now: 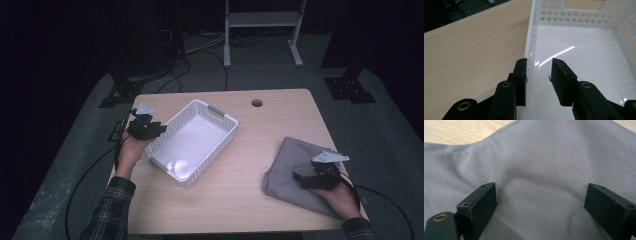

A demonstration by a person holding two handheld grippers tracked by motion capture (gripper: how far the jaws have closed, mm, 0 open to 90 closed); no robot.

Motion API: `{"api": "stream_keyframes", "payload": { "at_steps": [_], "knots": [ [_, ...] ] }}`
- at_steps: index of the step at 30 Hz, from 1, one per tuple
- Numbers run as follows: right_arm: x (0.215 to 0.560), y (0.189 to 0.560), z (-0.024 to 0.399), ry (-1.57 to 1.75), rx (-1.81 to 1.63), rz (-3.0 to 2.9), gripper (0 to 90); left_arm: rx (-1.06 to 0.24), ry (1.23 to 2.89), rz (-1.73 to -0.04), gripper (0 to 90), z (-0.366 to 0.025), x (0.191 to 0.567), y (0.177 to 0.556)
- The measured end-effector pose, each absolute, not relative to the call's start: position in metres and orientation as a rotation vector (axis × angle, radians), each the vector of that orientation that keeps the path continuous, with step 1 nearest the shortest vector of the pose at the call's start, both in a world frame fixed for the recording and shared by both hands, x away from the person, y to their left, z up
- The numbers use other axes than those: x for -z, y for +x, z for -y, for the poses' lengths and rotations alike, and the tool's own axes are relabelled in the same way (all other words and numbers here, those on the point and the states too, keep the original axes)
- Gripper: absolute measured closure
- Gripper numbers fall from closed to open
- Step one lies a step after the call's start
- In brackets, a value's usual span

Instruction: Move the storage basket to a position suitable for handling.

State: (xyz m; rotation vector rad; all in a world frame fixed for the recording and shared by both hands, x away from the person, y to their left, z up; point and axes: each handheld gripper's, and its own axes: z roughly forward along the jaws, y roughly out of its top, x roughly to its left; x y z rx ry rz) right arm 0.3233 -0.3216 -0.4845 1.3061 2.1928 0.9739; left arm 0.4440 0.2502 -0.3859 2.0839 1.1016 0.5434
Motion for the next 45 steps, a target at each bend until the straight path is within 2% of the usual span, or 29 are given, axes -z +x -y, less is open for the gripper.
{"api": "stream_keyframes", "payload": {
  "at_steps": [6, 13, 19, 37, 45],
  "knots": [
    [0.485, 0.323, 0.322, 1.306, -0.974, -2.193, 9.7, -0.519, 2.102, -1.153, 67.2, -0.260, 0.396, 0.451],
    [0.485, 0.323, 0.322, 1.307, -0.974, -2.192, 9.7, -0.493, 2.144, -1.167, 81.2, -0.263, 0.400, 0.451],
    [0.485, 0.323, 0.321, 1.307, -0.973, -2.192, 9.7, -0.486, 2.139, -1.189, 83.9, -0.265, 0.399, 0.441],
    [0.485, 0.323, 0.321, 1.308, -0.972, -2.193, 9.7, -0.538, 2.051, -1.321, 84.8, -0.284, 0.402, 0.375],
    [0.485, 0.323, 0.321, 1.306, -0.973, -2.192, 9.7, -0.564, 2.029, -1.350, 84.8, -0.296, 0.403, 0.358]
  ]
}}
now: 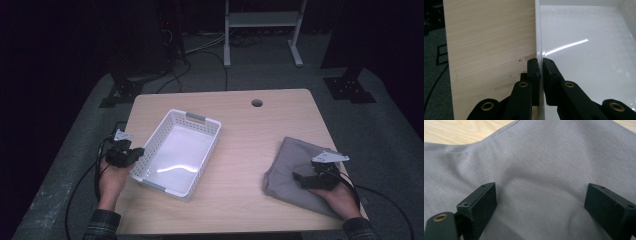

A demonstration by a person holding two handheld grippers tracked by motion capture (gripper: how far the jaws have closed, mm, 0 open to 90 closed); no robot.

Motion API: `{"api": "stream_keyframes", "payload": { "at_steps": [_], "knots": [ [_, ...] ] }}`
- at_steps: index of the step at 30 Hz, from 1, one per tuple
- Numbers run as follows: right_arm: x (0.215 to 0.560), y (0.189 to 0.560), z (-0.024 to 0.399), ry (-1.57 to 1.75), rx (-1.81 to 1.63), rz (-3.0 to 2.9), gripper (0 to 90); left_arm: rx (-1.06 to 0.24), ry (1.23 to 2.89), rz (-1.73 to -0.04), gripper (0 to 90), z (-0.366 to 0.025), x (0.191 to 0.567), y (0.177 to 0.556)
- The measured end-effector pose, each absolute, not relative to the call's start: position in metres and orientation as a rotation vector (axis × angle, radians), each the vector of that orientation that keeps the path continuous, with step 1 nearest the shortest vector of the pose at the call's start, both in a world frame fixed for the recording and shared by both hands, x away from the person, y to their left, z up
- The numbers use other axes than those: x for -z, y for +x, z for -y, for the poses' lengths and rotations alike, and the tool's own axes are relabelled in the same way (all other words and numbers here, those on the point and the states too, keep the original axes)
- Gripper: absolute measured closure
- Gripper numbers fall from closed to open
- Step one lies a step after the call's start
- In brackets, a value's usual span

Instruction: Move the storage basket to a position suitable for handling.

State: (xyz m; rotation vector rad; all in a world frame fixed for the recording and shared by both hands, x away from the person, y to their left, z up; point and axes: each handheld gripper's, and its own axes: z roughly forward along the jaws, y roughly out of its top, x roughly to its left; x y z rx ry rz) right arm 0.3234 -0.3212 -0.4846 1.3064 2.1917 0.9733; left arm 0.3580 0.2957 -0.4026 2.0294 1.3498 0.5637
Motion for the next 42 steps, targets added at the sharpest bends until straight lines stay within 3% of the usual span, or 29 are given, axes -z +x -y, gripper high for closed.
{"api": "stream_keyframes", "payload": {
  "at_steps": [25, 32, 42],
  "knots": [
    [0.485, 0.323, 0.321, 1.307, -0.973, -2.192, 9.7, -0.592, 1.951, -1.413, 84.0, -0.328, 0.404, 0.350],
    [0.485, 0.323, 0.321, 1.308, -0.972, -2.192, 9.7, -0.589, 1.916, -1.345, 59.8, -0.321, 0.395, 0.349],
    [0.485, 0.323, 0.321, 1.307, -0.972, -2.191, 9.7, -0.557, 1.883, -1.278, 39.5, -0.303, 0.386, 0.347]
  ]
}}
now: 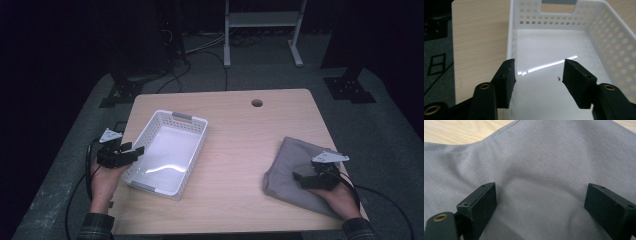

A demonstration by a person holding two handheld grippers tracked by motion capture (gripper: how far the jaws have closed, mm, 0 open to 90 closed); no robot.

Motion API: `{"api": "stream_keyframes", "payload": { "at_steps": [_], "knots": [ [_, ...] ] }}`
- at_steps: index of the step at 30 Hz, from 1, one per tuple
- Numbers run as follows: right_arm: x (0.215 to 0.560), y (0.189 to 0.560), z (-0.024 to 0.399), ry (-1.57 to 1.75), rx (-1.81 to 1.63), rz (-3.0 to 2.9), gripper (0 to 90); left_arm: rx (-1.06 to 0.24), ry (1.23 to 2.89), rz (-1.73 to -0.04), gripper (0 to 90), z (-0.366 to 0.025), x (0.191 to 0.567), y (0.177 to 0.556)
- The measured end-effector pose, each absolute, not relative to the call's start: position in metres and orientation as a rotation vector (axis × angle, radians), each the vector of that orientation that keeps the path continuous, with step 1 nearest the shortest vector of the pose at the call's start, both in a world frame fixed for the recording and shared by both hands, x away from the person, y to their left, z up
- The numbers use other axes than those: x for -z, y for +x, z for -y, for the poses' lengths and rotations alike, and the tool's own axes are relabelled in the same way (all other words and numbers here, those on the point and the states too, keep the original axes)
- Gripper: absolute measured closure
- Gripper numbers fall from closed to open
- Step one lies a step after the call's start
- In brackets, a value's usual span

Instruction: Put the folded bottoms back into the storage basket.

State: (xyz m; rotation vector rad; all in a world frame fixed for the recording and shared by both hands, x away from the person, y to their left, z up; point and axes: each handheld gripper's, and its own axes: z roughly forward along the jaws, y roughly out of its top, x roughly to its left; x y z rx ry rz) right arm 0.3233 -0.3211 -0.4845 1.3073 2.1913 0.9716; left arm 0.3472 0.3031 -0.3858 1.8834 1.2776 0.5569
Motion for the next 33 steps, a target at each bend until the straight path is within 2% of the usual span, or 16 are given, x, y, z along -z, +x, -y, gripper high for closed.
{"api": "stream_keyframes", "payload": {
  "at_steps": [12, 25, 28, 33],
  "knots": [
    [0.485, 0.323, 0.320, 1.302, -0.966, -2.195, 9.9, -0.490, 1.913, -1.148, 18.8, -0.265, 0.378, 0.343],
    [0.485, 0.324, 0.319, 1.301, -0.968, -2.197, 9.9, -0.422, 1.960, -1.033, 7.3, -0.218, 0.374, 0.336],
    [0.485, 0.324, 0.319, 1.296, -0.967, -2.197, 9.9, -0.423, 1.969, -1.011, 2.1, -0.209, 0.373, 0.334],
    [0.484, 0.325, 0.315, 1.298, -0.967, -2.202, 9.9, -0.413, 1.977, -0.955, 0.0, -0.189, 0.369, 0.328]
  ]
}}
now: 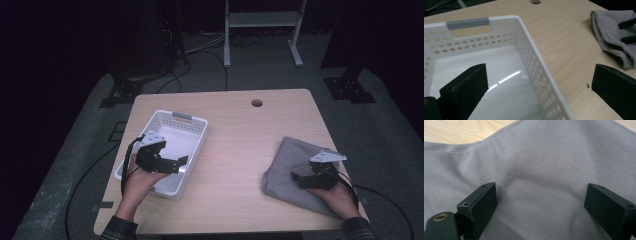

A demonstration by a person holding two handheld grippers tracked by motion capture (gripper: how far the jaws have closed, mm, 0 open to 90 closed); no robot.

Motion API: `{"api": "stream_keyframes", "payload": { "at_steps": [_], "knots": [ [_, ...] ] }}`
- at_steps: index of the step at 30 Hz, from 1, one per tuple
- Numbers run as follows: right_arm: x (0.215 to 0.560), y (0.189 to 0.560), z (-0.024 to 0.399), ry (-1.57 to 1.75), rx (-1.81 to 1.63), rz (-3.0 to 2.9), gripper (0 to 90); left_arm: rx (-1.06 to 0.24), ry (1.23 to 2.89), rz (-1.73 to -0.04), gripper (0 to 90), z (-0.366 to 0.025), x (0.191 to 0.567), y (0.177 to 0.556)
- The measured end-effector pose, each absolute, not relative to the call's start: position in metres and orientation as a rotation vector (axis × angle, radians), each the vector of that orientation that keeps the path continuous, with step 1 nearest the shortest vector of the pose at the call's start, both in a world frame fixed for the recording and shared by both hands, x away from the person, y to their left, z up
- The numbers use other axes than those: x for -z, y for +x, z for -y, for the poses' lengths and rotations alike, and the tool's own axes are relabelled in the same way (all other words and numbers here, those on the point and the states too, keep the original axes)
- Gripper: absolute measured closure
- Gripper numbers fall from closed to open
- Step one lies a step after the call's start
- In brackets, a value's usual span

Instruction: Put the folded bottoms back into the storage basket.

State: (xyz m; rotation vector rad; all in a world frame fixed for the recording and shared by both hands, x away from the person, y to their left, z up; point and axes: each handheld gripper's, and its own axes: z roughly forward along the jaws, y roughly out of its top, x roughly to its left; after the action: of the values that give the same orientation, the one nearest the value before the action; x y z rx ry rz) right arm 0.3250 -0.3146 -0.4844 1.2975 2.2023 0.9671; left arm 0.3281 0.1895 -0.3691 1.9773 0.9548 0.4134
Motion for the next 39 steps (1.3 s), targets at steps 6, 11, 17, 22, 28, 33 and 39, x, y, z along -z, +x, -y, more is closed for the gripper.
{"api": "stream_keyframes", "payload": {
  "at_steps": [6, 11, 17, 22, 28, 33, 39],
  "knots": [
    [0.484, 0.329, 0.304, 1.283, -0.971, -2.216, 9.9, -0.393, 1.993, -0.891, 0.0, -0.168, 0.369, 0.324],
    [0.484, 0.334, 0.293, 1.270, -0.973, -2.227, 9.9, -0.382, 2.017, -0.838, 0.0, -0.149, 0.371, 0.319],
    [0.484, 0.343, 0.276, 1.255, -0.976, -2.241, 9.8, -0.364, 2.041, -0.794, 0.0, -0.131, 0.373, 0.314],
    [0.484, 0.351, 0.257, 1.245, -0.979, -2.249, 9.8, -0.349, 2.057, -0.761, 0.0, -0.121, 0.375, 0.311],
    [0.483, 0.359, 0.234, 1.219, -0.984, -2.268, 9.8, -0.334, 2.073, -0.730, 0.0, -0.107, 0.380, 0.307],
    [0.483, 0.363, 0.220, 1.197, -0.992, -2.284, 9.9, -0.317, 2.090, -0.706, 0.0, -0.096, 0.386, 0.303],
    [0.483, 0.363, 0.210, 1.175, -0.999, -2.300, 9.9, -0.312, 2.108, -0.689, 0.0, -0.084, 0.395, 0.300]
  ]
}}
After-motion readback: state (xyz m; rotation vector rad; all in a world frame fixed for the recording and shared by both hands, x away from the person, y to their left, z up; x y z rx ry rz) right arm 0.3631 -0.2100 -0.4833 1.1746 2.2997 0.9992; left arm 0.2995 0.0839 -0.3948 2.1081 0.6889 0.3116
